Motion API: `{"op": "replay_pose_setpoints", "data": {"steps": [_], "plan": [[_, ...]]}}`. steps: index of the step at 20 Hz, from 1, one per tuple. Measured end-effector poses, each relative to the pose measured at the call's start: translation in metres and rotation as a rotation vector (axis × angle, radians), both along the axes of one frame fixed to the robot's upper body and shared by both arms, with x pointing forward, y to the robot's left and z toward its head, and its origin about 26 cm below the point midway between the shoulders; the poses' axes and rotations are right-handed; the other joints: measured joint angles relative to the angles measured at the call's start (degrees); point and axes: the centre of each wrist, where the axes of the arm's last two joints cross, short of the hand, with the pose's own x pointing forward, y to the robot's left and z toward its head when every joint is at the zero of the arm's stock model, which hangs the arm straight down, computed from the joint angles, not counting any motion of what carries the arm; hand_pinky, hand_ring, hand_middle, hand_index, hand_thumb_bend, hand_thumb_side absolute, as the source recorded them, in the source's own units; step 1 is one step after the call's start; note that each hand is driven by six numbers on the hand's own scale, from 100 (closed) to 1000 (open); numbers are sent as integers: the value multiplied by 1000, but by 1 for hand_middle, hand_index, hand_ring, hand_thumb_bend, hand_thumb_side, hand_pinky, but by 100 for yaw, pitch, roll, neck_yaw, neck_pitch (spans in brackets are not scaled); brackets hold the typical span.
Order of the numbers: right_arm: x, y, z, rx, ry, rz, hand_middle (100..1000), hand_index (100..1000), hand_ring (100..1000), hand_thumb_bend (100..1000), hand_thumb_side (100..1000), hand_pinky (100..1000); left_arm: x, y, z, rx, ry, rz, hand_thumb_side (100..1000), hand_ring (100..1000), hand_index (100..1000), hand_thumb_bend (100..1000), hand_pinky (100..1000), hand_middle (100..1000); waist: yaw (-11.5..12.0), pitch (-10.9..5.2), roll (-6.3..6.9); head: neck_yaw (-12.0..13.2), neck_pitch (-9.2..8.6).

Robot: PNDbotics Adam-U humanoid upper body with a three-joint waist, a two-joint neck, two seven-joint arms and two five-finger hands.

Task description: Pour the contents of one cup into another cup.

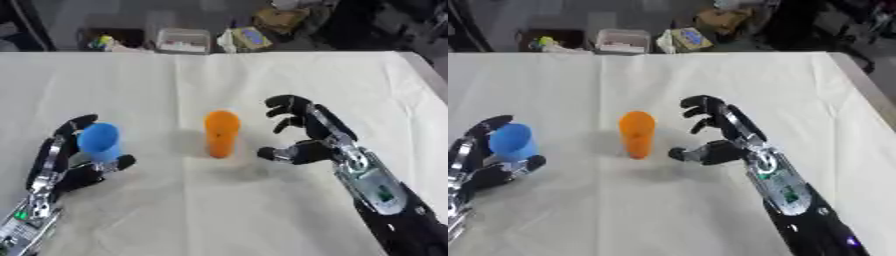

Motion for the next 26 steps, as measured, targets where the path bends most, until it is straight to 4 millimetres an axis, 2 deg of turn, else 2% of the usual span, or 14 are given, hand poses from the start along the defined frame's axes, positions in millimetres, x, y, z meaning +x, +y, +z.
{"op": "replay_pose_setpoints", "data": {"steps": [5, 9, 11, 12, 13, 14, 16, 20, 26], "plan": [[0, 0, 0, -2, 1, 3, 805, 772, 766, 716, 139, 564, 3, -1, 3, 18, 0, -6, 273, 463, 767, 1000, 454, 532, -31, 11, 14, 14, -16], [0, 0, 0, -1, 1, 3, 805, 772, 766, 714, 141, 565, 5, -1, 3, 26, 4, -5, 245, 368, 705, 943, 349, 424, -51, 11, 22, 15, -21], [0, 0, 0, -1, 2, 4, 805, 770, 766, 713, 141, 565, 5, -2, 2, 29, 7, -7, 208, 291, 655, 849, 267, 333, -54, 11, 25, 16, -23], [0, 0, 0, -1, 2, 4, 805, 769, 766, 713, 141, 565, 6, -2, 2, 30, 8, -8, 182, 241, 625, 774, 214, 277, -54, 11, 28, 16, -24], [0, 0, -1, -1, 2, 4, 805, 768, 766, 713, 141, 565, 6, -2, 2, 31, 8, -8, 168, 220, 612, 732, 192, 254, -54, 11, 30, 16, -25], [0, 0, -1, 0, 4, 5, 805, 764, 766, 712, 142, 565, 6, -2, 2, 31, 9, -8, 129, 181, 591, 623, 148, 213, -54, 11, 30, 16, -29], [-1, 0, -2, 1, 5, 5, 805, 760, 767, 712, 143, 565, 5, -2, 3, 30, 9, -4, 100, 136, 572, 483, 100, 167, -50, 11, 31, 16, -36], [-1, 0, -2, 1, 5, 5, 806, 759, 767, 710, 145, 565, 2, -6, 7, 23, -5, 8, 100, 100, 543, 398, 100, 119, -14, 11, 35, 15, -50], [0, -2, -5, -1, 16, -4, 807, 760, 767, 708, 144, 566, -11, -7, 34, 9, -105, 19, 100, 100, 515, 376, 100, 100, 89, 10, 68, -1, -76]]}}
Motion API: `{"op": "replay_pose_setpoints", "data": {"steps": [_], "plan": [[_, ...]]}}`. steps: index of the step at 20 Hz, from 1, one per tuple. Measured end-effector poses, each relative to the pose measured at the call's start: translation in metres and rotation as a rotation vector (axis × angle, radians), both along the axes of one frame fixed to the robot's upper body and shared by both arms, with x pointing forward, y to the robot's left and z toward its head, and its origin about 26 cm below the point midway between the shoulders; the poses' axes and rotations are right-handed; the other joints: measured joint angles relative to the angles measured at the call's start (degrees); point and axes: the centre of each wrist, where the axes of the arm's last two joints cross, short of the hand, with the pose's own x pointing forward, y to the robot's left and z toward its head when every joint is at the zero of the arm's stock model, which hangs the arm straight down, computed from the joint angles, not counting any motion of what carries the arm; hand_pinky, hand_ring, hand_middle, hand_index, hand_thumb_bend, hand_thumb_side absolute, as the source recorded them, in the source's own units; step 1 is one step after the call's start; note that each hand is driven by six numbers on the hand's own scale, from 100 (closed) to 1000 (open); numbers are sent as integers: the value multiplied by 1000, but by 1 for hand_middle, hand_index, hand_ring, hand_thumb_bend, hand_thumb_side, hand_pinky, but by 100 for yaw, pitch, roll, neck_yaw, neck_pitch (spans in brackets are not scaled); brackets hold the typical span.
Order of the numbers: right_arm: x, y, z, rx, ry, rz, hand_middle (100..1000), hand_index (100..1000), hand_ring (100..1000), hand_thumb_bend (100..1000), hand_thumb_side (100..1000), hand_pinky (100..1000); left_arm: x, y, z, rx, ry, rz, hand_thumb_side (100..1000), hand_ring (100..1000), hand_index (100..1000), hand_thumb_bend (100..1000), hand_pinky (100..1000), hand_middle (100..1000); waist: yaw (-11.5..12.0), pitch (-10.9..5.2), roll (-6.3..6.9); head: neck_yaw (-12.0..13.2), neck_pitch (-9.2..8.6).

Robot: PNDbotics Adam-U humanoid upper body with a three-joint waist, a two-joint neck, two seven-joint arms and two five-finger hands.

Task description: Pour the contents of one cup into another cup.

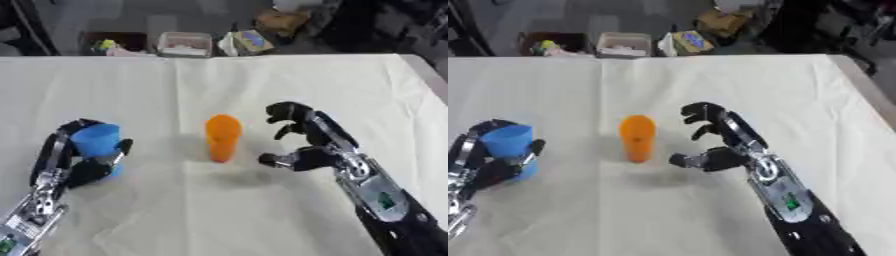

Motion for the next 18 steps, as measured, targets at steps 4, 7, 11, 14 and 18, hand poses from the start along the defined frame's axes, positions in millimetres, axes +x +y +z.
{"op": "replay_pose_setpoints", "data": {"steps": [4, 7, 11, 14, 18], "plan": [[2, -5, -2, -11, 6, -19, 808, 763, 766, 710, 142, 563, -18, -5, 23, -1, -85, -21, 100, 100, 497, 373, 100, 100, 128, -9, 39, -60, -48], [4, -9, -3, -24, 7, -37, 814, 773, 768, 716, 142, 563, -38, -12, 41, 1, -154, -54, 100, 100, 497, 381, 100, 103, 238, -36, 81, -134, -81], [7, -14, -5, -34, 5, -70, 823, 776, 771, 721, 144, 563, -67, -24, 64, 15, -242, -104, 100, 100, 497, 390, 100, 104, 368, -38, 139, -245, -101], [9, -18, -4, -41, -3, -94, 824, 779, 771, 725, 145, 562, -80, -30, 74, 36, -301, -133, 100, 100, 497, 393, 100, 106, 457, -54, 180, -334, -145], [12, -21, -3, -40, -9, -120, 825, 782, 771, 732, 148, 561, -86, -39, 70, 47, -346, -179, 100, 100, 496, 392, 100, 105, 582, -67, 234, -456, -176]]}}
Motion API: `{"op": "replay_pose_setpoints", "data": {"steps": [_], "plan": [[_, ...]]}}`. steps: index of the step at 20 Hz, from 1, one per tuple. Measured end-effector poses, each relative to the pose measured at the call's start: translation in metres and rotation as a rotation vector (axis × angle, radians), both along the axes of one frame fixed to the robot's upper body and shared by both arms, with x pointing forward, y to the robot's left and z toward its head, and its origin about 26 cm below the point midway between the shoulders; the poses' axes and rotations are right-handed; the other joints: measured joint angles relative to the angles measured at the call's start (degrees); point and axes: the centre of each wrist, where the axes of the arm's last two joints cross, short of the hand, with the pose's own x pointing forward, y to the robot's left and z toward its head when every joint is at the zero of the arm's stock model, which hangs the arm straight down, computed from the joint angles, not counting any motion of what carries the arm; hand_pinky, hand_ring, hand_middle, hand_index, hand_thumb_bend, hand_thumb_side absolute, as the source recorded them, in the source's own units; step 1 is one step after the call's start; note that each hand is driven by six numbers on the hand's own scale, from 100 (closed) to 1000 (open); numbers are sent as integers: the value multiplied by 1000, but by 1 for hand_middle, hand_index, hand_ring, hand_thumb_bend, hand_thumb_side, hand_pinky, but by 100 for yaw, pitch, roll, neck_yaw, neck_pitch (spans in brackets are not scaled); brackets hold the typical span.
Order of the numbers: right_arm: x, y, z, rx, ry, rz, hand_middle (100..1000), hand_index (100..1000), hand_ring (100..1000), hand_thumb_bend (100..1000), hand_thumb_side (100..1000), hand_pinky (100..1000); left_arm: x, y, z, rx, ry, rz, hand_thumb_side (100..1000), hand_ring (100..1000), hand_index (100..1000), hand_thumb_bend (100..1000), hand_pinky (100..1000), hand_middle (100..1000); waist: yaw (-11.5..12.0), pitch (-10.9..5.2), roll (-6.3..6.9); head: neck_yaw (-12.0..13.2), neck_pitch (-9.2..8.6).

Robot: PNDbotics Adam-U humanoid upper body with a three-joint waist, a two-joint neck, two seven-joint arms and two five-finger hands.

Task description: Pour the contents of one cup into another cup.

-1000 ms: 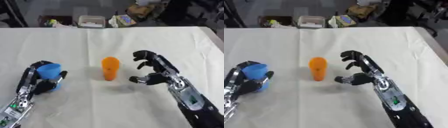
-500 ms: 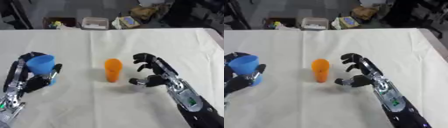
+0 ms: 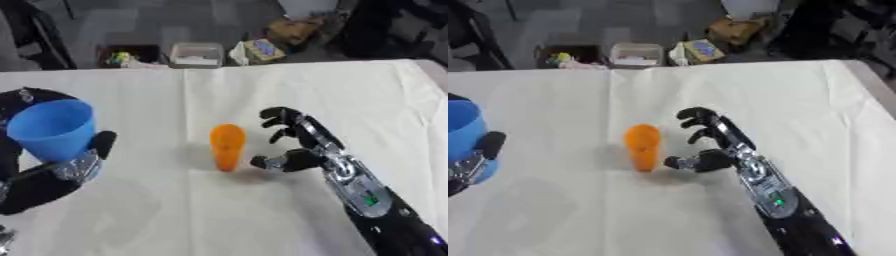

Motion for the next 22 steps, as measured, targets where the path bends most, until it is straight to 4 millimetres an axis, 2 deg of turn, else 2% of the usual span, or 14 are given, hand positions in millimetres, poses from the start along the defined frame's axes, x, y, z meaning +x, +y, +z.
{"op": "replay_pose_setpoints", "data": {"steps": [5, 6, 7, 16, 22], "plan": [[4, -2, 3, -1, -9, -18, 824, 783, 771, 743, 152, 560, -5, -15, -12, -4, -10, -83, 100, 100, 494, 385, 100, 105, 135, 0, 39, -124, -19], [5, -2, 4, -2, -12, -17, 823, 783, 771, 786, 164, 560, -6, -19, -14, -4, -11, -102, 100, 100, 493, 453, 100, 104, 156, -1, 49, -143, -20], [6, -1, 5, -3, -14, -15, 824, 782, 770, 747, 154, 560, -7, -22, -15, -6, -10, -120, 100, 100, 493, 383, 100, 104, 173, -1, 56, -159, -20], [12, 7, 8, -22, -5, 28, 824, 782, 770, 769, 173, 558, -11, -37, -18, -15, -6, -203, 100, 100, 494, 372, 100, 104, 241, -18, 85, -244, -23], [15, 25, 1, -37, 24, 96, 823, 781, 769, 774, 180, 557, -13, -41, -18, -23, 4, -222, 100, 100, 494, 366, 100, 104, 302, -43, 108, -288, -24]]}}
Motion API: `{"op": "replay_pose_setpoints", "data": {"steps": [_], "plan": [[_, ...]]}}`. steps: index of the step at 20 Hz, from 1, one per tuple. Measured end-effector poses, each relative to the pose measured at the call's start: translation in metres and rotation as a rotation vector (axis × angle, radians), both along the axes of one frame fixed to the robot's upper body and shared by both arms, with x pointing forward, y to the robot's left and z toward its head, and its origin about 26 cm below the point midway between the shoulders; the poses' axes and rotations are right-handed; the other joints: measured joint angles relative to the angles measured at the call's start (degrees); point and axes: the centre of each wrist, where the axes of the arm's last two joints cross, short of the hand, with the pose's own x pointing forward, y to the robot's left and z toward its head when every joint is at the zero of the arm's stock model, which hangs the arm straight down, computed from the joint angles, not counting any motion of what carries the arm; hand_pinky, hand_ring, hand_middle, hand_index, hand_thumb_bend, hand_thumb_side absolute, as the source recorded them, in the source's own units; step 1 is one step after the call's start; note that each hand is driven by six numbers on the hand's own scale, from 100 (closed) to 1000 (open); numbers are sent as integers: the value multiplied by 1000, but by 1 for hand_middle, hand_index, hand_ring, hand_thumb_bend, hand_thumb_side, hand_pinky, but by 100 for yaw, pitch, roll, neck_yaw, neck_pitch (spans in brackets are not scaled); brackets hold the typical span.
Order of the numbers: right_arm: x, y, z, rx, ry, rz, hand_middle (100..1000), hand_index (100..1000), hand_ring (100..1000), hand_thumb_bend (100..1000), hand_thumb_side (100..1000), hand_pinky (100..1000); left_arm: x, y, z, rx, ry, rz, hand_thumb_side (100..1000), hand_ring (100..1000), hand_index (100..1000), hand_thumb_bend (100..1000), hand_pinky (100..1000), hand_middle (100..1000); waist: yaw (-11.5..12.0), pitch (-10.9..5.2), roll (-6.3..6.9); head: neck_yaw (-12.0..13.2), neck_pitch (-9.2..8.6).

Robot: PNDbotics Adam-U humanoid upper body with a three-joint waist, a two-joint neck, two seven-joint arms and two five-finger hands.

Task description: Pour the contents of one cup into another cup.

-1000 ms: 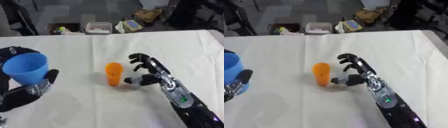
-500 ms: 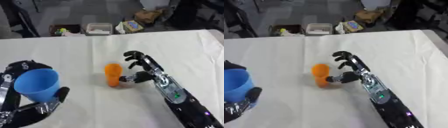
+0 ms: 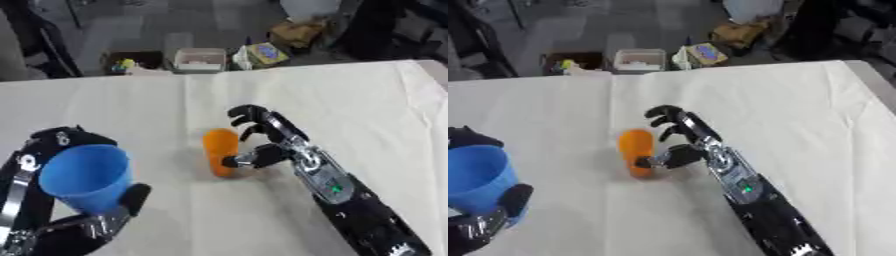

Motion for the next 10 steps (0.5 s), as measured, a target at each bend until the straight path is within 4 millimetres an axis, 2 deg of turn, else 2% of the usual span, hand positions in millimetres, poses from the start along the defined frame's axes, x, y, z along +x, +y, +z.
{"op": "replay_pose_setpoints", "data": {"steps": [10], "plan": [[-1, 6, -5, -15, 15, 35, 817, 777, 771, 774, 182, 554, 0, -1, 0, -5, 5, -5, 100, 100, 494, 363, 100, 103, -8, -2, -10, 2, -10]]}}
